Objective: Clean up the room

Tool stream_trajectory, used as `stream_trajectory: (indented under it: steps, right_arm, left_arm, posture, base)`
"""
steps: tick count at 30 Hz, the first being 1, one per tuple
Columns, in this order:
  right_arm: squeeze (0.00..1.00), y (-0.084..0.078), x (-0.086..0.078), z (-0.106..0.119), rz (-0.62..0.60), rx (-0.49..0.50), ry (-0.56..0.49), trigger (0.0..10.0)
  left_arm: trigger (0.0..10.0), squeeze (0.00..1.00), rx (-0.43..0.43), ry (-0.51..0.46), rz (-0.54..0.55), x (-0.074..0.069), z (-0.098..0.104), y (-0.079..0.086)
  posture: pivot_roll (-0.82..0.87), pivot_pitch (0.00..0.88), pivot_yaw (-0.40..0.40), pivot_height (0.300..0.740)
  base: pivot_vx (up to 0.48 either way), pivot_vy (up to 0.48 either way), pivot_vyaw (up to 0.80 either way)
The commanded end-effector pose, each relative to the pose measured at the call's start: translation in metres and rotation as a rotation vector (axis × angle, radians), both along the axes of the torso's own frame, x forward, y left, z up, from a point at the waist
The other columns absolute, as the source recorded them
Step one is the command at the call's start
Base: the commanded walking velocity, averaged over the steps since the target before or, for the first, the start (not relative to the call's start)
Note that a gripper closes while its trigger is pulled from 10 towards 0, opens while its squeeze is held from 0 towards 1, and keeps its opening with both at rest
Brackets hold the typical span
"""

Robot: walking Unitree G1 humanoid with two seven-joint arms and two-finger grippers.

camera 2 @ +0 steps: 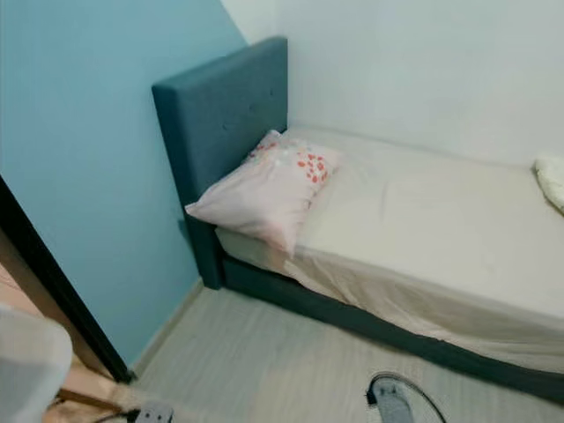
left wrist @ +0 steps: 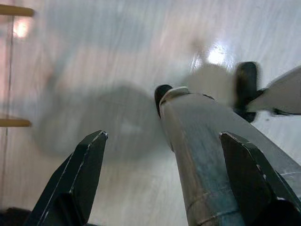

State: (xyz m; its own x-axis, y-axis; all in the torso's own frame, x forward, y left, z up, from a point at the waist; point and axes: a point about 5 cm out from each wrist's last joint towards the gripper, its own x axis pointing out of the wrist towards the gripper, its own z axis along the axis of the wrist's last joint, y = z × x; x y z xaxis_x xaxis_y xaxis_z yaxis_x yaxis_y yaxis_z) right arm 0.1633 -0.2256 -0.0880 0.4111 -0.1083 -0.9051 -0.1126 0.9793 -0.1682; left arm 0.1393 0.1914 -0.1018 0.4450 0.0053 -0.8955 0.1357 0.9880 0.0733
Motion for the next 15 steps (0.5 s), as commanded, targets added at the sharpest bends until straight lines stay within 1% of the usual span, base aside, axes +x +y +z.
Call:
stream_trajectory:
  steps: [1,3,4,6,7,10,12,13,14,15]
  right_arm:
    - [0.0,-0.001,0.002,0.001,-0.002,-0.014,-0.011,10.0]
    - [0.0,0.005,0.0,-0.001,-0.002,-0.009,-0.01,10.0]
    - [0.0,0.005,0.0,-0.001,-0.002,-0.009,-0.01,10.0]
    - [0.0,0.011,0.001,-0.002,-0.001,-0.004,-0.012,10.0]
    - [0.0,0.011,0.001,-0.002,-0.001,-0.004,-0.012,10.0]
    - [0.0,0.021,0.007,-0.001,-0.003,0.005,-0.026,10.0]
    - [0.0,0.023,0.009,-0.001,-0.003,0.006,-0.029,10.0]
    - [0.0,0.027,0.014,0.001,-0.01,0.011,-0.048,10.0]
    - [0.0,0.027,0.014,0.001,-0.01,0.011,-0.048,10.0]
    - [0.0,0.027,0.017,0.002,-0.029,0.017,-0.06,10.0]
  left_arm:
    - [10.0,0.0,-0.003,0.001,-0.013,0.003,0.001,-0.003]
    - [10.0,0.0,-0.003,0.001,-0.015,0.007,0.001,-0.007]
    - [10.0,0.0,-0.003,0.001,-0.015,0.007,0.001,-0.007]
    - [10.0,0.0,-0.006,0.001,-0.017,0.009,0.001,-0.012]
    - [10.0,0.0,-0.006,0.001,-0.017,0.009,0.001,-0.012]
    - [10.0,0.0,-0.015,-0.005,-0.023,0.017,0.003,-0.023]
    - [10.0,0.0,-0.018,-0.008,-0.025,0.019,0.004,-0.025]
    - [10.0,0.0,-0.025,-0.02,-0.03,0.027,0.006,-0.033]
    - [10.0,0.0,-0.025,-0.02,-0.03,0.027,0.006,-0.033]
    - [10.0,0.0,-0.028,-0.026,-0.032,0.031,0.008,-0.036]
  posture:
    - [0.03,0.0,-0.022,0.74]
    - [0.03,0.0,-0.021,0.74]
    - [0.03,0.0,-0.021,0.74]
    - [0.03,0.0,-0.02,0.74]
    - [0.03,0.0,-0.02,0.74]
    - [0.03,0.0,-0.016,0.74]
    - [0.03,0.0,-0.016,0.74]
    - [0.03,0.0,-0.014,0.74]
    - [0.03,0.0,-0.014,0.74]
    - [0.03,0.0,-0.013,0.74]
  base:
    - [0.0,-0.341,0.0]
    - [0.0,-0.345,0.0]
    - [0.0,-0.345,0.0]
    - [0.0,-0.48,0.0]
    - [0.0,-0.48,0.0]
    - [0.0,-0.48,0.0]
    - [0.0,-0.48,0.0]
    - [0.0,-0.48,0.0]
    - [0.0,-0.48,0.0]
    - [0.0,-0.48,0.0]
